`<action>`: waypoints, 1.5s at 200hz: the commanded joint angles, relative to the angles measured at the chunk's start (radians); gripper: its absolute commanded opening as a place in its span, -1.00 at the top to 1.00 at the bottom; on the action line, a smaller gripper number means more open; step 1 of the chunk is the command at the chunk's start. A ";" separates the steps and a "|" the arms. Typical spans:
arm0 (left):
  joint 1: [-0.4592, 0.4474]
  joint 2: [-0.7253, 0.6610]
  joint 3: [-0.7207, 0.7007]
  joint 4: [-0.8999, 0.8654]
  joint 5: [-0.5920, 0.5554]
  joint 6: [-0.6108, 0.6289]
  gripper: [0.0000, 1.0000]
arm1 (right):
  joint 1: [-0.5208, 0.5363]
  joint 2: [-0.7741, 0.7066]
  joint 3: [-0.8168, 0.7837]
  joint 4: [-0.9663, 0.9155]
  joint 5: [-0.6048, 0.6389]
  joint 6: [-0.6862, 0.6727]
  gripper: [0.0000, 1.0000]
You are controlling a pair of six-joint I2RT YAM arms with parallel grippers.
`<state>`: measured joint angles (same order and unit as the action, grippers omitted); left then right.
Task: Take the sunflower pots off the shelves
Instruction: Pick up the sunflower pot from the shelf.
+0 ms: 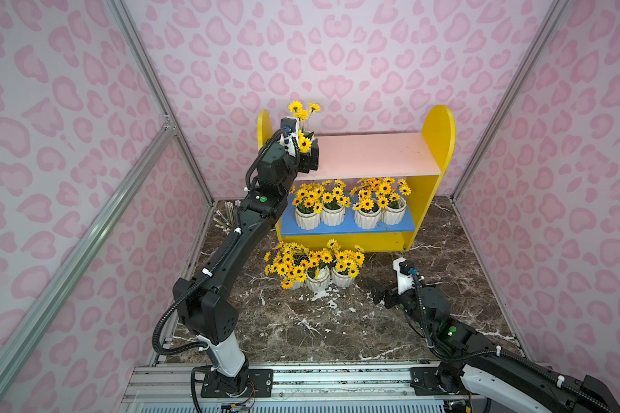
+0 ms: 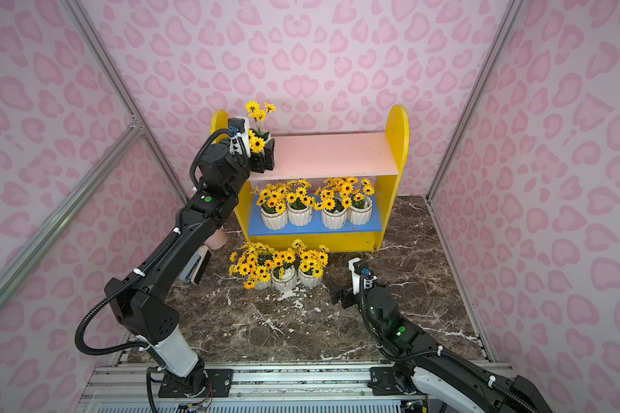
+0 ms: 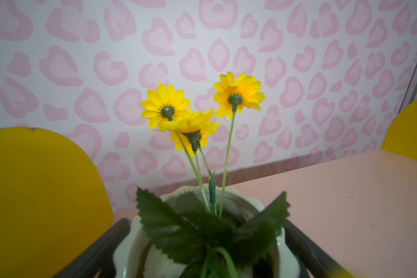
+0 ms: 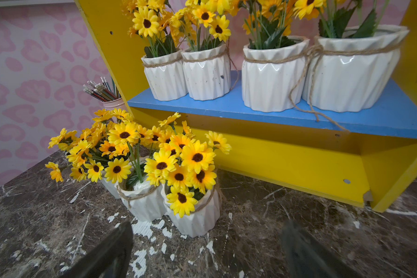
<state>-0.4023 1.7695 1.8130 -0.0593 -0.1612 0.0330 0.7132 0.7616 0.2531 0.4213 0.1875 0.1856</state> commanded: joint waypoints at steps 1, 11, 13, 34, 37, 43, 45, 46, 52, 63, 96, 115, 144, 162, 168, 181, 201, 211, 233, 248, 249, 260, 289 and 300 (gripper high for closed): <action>0.000 0.023 0.037 -0.037 0.008 0.017 -0.95 | 0.000 0.000 0.000 0.025 0.004 0.003 -0.96; 0.000 0.031 0.046 -0.043 0.009 0.016 -0.95 | 0.000 -0.003 0.000 0.025 0.004 0.002 -0.96; 0.000 0.031 0.046 -0.043 0.010 0.017 -0.95 | 0.001 -0.002 -0.001 0.025 0.004 0.003 -0.96; 0.000 0.044 0.059 -0.048 0.012 0.018 -0.95 | 0.000 -0.008 -0.002 0.024 0.003 0.003 -0.96; 0.000 0.046 0.061 -0.050 0.012 0.018 -0.95 | 0.001 -0.008 -0.003 0.024 0.003 0.003 -0.96; 0.000 0.049 0.064 -0.051 0.013 0.018 -0.95 | 0.000 -0.009 -0.003 0.024 0.003 0.003 -0.96; 0.000 0.050 0.064 -0.051 0.014 0.018 -0.95 | 0.000 -0.010 -0.003 0.024 0.003 0.003 -0.96; 0.000 0.050 0.065 -0.052 0.014 0.018 -0.95 | 0.000 -0.010 -0.002 0.024 0.003 0.003 -0.96; 0.000 0.051 0.066 -0.051 0.013 0.019 -0.95 | 0.001 -0.011 -0.002 0.024 0.001 0.003 -0.96; 0.000 0.051 0.066 -0.051 0.014 0.017 -0.97 | 0.000 -0.015 -0.003 0.023 0.001 0.003 -0.96; 0.000 0.044 0.064 -0.052 0.029 0.021 -0.65 | 0.000 -0.032 -0.007 0.024 0.005 0.003 -0.96; 0.000 0.037 0.063 -0.055 0.037 0.025 -0.21 | 0.000 -0.038 -0.009 0.024 0.004 0.002 -0.96; 0.000 0.027 0.063 -0.056 0.046 0.024 0.80 | 0.000 -0.038 -0.008 0.023 0.006 0.005 -0.96; 0.000 0.021 0.067 -0.059 0.049 0.024 0.93 | 0.000 -0.040 -0.003 0.020 0.007 0.004 -0.96; 0.000 0.017 0.069 -0.060 0.054 0.024 0.93 | 0.001 -0.039 -0.001 0.020 0.010 0.004 -0.96; 0.000 0.008 0.069 -0.055 0.062 0.023 0.93 | 0.000 -0.042 0.003 0.020 0.017 0.005 -0.96; -0.002 -0.015 0.069 -0.033 0.075 0.009 0.93 | 0.000 -0.037 0.016 0.026 0.067 0.008 -0.93; -0.004 -0.027 0.071 -0.020 0.087 0.003 0.93 | -0.001 -0.036 0.024 0.034 0.086 0.009 -0.91; -0.013 -0.046 0.090 -0.013 0.096 0.003 0.93 | -0.012 -0.025 0.060 0.029 0.096 0.021 -0.88; -0.021 -0.058 0.098 -0.014 0.103 0.001 0.93 | -0.015 -0.012 0.097 0.005 0.102 0.023 -0.88; -0.021 -0.058 0.098 -0.015 0.105 0.001 0.93 | -0.015 -0.012 0.098 0.003 0.102 0.023 -0.88; -0.029 -0.072 0.098 -0.017 0.115 0.002 0.93 | -0.017 -0.004 0.126 -0.014 0.110 0.022 -0.89; -0.074 -0.130 0.056 -0.019 0.123 0.015 0.93 | -0.064 0.023 0.225 -0.089 0.114 0.069 -0.89; -0.101 -0.170 0.003 0.004 0.132 0.012 0.93 | -0.113 0.046 0.282 -0.137 0.094 0.102 -0.89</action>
<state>-0.4656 1.6634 1.8748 -0.1421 -0.0643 0.0441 0.6632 0.7784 0.4446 0.3584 0.2863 0.2214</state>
